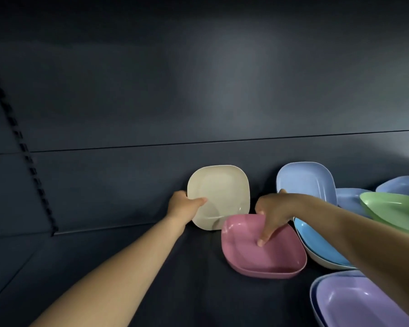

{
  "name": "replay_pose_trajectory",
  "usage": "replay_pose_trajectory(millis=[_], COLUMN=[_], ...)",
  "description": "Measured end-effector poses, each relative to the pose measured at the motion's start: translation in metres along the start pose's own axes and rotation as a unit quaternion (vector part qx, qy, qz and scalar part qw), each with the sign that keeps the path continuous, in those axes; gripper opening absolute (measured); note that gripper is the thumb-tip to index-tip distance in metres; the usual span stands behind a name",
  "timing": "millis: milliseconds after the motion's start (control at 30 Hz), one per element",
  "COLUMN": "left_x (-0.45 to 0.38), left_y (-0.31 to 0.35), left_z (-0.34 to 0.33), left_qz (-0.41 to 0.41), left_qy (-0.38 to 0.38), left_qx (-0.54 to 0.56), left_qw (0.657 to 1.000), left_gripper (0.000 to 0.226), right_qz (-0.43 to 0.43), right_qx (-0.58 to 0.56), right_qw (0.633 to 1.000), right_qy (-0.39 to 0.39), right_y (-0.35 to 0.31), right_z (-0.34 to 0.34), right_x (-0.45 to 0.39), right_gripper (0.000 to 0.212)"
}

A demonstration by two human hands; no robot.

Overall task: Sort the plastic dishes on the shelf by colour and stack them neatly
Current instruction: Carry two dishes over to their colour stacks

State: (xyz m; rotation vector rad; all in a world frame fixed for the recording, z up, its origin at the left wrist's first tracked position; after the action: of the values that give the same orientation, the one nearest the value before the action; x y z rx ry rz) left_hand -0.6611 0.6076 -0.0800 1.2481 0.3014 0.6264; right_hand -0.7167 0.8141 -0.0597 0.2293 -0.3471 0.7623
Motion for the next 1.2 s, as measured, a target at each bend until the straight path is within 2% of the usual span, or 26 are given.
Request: replay_pose_trajectory(millis=[67, 167, 300, 433, 600, 900, 1033, 1133, 1200], left_x=[0.001, 0.004, 0.014, 0.029, 0.063, 0.136, 0.161, 0.168, 0.170], left_y=[-0.002, -0.007, -0.018, -0.028, -0.046, -0.127, -0.162, -0.176, -0.178], left_z=[0.008, 0.026, 0.070, 0.133, 0.242, 0.447, 0.493, 0.508, 0.511], left_qz=[-0.001, 0.001, 0.009, 0.010, -0.005, 0.024, 0.056, 0.064, 0.055], left_qy=[0.005, 0.015, 0.039, 0.050, 0.061, 0.032, 0.021, 0.007, -0.010], left_qx=[0.000, 0.001, 0.010, 0.030, 0.046, 0.010, -0.041, -0.092, -0.131], left_qw=[1.000, 1.000, 0.999, 0.998, 0.997, 0.999, 0.997, 0.994, 0.990], left_gripper=[0.024, 0.022, 0.023, 0.028, 0.029, 0.026, 0.025, 0.034, 0.030], right_qz=[0.003, -0.002, 0.006, 0.009, 0.013, 0.046, 0.045, 0.033, 0.016], right_qx=[-0.003, -0.088, -0.199, -0.236, -0.265, -0.359, -0.412, -0.423, -0.420], right_qw=[1.000, 0.996, 0.978, 0.966, 0.955, 0.904, 0.876, 0.872, 0.872], right_qy=[0.000, 0.014, 0.064, 0.101, 0.135, 0.229, 0.246, 0.244, 0.251], right_y=[-0.003, -0.001, -0.010, -0.041, -0.125, -0.347, -0.419, -0.448, -0.457], right_z=[0.001, 0.003, 0.015, 0.028, 0.049, 0.075, 0.073, 0.074, 0.076], right_x=[0.003, 0.012, 0.023, 0.030, 0.047, 0.087, 0.092, 0.099, 0.106], right_gripper=[0.053, 0.056, 0.044, 0.038, 0.037, 0.029, 0.031, 0.034, 0.034])
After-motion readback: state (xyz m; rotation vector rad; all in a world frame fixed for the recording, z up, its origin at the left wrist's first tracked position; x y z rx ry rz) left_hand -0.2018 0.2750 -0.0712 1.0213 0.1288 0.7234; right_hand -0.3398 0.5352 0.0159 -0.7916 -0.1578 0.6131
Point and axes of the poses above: each hand's wrist, its own x-axis away from the middle knuckle, its own z-axis out of the back of the hand, y = z × x, the point moved 8 cm from there along -x, towards the middle knuckle, and after that the axes turned 7 degrees about z, right-handed, at the moved point
